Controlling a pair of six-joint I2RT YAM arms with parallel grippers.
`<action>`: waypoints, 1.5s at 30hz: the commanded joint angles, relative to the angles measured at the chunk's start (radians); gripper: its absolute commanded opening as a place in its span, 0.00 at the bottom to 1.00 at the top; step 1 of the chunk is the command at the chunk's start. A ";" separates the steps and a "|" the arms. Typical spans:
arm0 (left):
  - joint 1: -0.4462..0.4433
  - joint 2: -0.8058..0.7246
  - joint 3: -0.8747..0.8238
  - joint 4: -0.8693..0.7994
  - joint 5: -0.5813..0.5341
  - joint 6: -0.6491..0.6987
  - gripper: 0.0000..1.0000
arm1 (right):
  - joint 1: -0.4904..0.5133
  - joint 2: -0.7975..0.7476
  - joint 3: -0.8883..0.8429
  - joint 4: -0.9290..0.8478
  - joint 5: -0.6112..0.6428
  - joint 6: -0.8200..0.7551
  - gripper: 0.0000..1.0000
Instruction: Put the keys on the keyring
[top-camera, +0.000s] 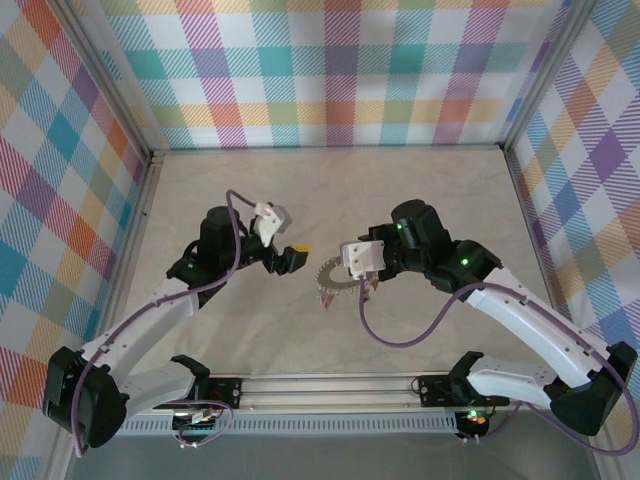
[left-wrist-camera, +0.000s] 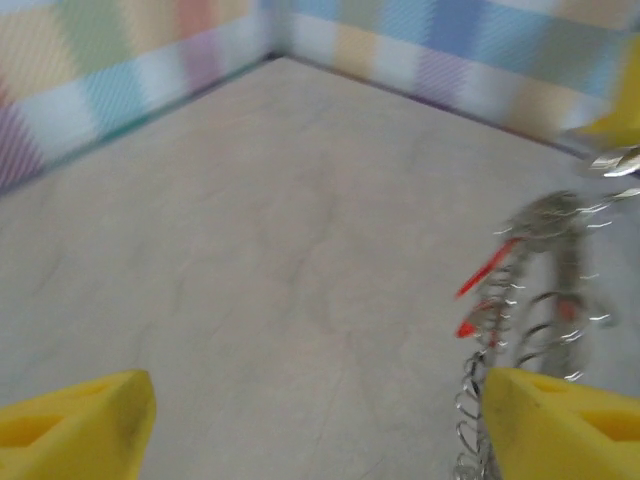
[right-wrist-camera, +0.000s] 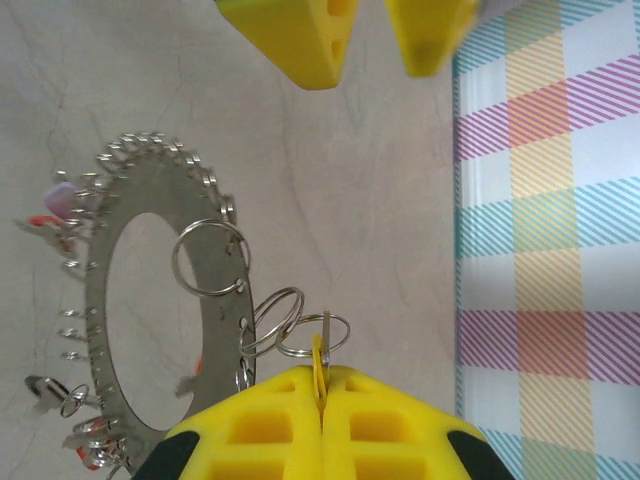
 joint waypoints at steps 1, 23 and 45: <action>-0.060 0.034 0.103 -0.206 0.213 0.330 0.79 | 0.005 -0.008 -0.016 0.062 -0.079 0.025 0.00; -0.195 0.147 0.196 -0.276 0.168 0.525 0.45 | 0.005 0.008 -0.042 0.127 -0.251 0.104 0.00; -0.195 0.146 0.217 -0.258 0.191 0.543 0.32 | 0.005 -0.010 -0.074 0.147 -0.282 0.118 0.00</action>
